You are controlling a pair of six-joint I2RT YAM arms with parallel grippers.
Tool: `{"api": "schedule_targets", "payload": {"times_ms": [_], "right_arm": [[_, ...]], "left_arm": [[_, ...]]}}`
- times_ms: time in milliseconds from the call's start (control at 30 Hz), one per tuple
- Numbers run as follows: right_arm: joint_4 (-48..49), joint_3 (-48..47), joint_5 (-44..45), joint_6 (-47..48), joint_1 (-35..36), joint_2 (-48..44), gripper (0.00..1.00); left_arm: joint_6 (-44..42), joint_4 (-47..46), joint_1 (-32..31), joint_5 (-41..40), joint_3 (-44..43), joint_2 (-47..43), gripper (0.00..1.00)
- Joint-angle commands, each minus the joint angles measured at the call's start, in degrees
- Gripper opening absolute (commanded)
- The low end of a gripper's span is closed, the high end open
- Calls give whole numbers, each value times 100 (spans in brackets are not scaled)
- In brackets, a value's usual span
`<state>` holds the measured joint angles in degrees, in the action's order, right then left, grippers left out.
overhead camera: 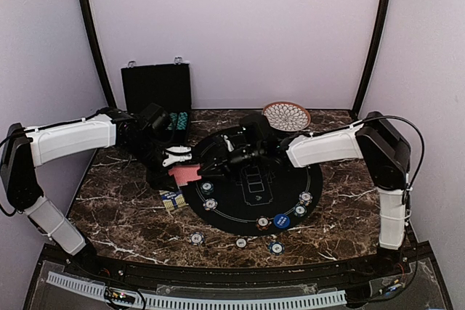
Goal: Distribute texas hold em gaming equipment
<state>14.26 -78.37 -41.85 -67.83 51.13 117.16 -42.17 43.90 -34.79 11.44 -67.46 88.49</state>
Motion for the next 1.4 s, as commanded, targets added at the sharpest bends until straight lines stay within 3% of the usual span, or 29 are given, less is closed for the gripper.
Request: {"api": "schedule_targets", "payload": {"times_ms": [0, 500, 1067, 1367], "right_arm": [[373, 234, -34, -41, -224, -454, 0], [-57, 581, -80, 397, -885, -828, 0], [-1039, -1578, 63, 763, -863, 1139, 0], [-1384, -1959, 274, 903, -791, 1539, 0]], "left_arm": [[33, 309, 17, 29, -158, -75, 24], [85, 525, 163, -16, 87, -317, 23], [183, 662, 176, 138, 166, -490, 22], [185, 647, 172, 193, 159, -478, 22]]}}
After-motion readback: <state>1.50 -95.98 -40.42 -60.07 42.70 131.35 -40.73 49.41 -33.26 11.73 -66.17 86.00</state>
